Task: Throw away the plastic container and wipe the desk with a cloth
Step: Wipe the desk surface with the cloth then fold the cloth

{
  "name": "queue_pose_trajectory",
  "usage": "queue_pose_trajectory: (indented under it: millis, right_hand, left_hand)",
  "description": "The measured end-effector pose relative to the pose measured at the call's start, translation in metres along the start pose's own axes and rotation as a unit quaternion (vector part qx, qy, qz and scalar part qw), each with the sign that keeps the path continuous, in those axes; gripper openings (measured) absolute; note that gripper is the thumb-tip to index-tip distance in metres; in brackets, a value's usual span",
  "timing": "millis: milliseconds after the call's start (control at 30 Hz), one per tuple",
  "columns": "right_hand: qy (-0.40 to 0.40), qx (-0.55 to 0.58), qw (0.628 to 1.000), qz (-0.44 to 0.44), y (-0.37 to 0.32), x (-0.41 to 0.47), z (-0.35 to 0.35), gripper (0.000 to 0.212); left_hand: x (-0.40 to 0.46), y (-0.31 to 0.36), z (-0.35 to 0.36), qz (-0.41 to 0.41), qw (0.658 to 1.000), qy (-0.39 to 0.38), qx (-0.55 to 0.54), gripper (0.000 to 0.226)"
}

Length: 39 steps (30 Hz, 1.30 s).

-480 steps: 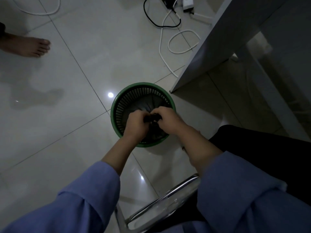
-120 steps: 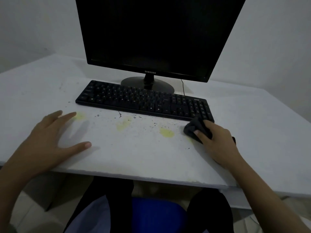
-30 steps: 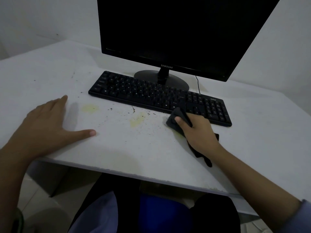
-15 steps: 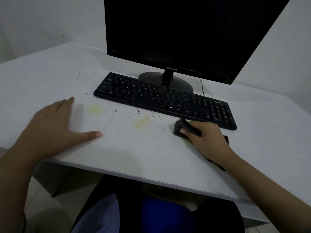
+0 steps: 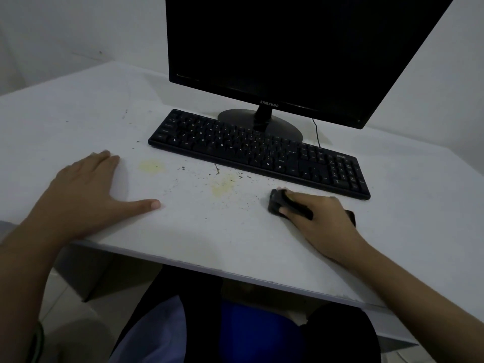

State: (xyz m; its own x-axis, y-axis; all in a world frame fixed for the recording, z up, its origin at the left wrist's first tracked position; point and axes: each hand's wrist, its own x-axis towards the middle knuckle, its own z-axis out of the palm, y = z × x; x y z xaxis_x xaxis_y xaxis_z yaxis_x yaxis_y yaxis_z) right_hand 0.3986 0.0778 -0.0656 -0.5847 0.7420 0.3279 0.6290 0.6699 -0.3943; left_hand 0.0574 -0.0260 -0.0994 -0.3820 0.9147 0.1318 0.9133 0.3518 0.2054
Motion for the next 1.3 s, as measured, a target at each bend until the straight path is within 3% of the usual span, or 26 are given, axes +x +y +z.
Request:
queue_pose_trajectory:
  millis: [67, 167, 267, 367, 467, 600, 733, 933, 1033, 1167, 1300]
  right_hand:
    - [-0.029, -0.014, 0.999, -0.003, 0.007, -0.012, -0.007, 0.033]
    - [-0.003, -0.041, 0.998, 0.044, 0.014, -0.017, -0.02, 0.011]
    - [0.048, 0.03, 0.989, 0.14, 0.016, -0.008, -0.023, 0.03]
    - [0.09, 0.122, 0.964, 0.218, 0.009, -0.01, -0.028, 0.029]
    - [0.034, 0.042, 0.985, 0.162, 0.008, -0.031, -0.026, 0.019]
    - [-0.008, -0.039, 0.994, 0.1, 0.002, -0.039, -0.019, 0.042]
    - [-0.023, 0.002, 0.996, 0.084, -0.01, -0.024, -0.007, 0.051]
    - [-0.071, 0.047, 0.996, -0.039, -0.027, -0.031, 0.006, 0.052]
    - [-0.039, 0.013, 0.999, -0.023, -0.009, -0.047, -0.006, 0.055]
    - [0.016, -0.054, 0.995, 0.08, 0.011, -0.047, -0.023, 0.046]
    - [0.008, -0.072, 0.994, 0.079, 0.009, -0.011, -0.007, 0.042]
  left_hand:
    - [0.0, 0.0, 0.0, 0.002, 1.0, 0.005, -0.006, 0.14]
    - [-0.001, 0.002, -0.001, -0.005, 1.0, 0.011, -0.029, 0.137]
    - [-0.003, 0.002, -0.002, -0.008, 0.999, 0.012, -0.037, 0.134]
    - [-0.009, -0.002, 0.0, -0.023, 0.999, 0.021, -0.027, 0.129]
    - [-0.013, -0.006, 0.008, -0.053, 0.997, 0.058, -0.002, 0.128]
    - [-0.01, -0.007, 0.015, -0.083, 0.992, 0.083, 0.037, 0.127]
    - [-0.009, -0.008, 0.015, -0.082, 0.992, 0.083, 0.048, 0.123]
    - [-0.013, -0.005, 0.015, -0.085, 0.992, 0.084, 0.044, 0.123]
    - [-0.013, -0.006, 0.016, -0.082, 0.992, 0.09, 0.034, 0.124]
    - [-0.013, -0.006, 0.017, -0.076, 0.993, 0.089, 0.018, 0.127]
    - [-0.013, -0.005, 0.013, -0.076, 0.994, 0.079, 0.014, 0.129]
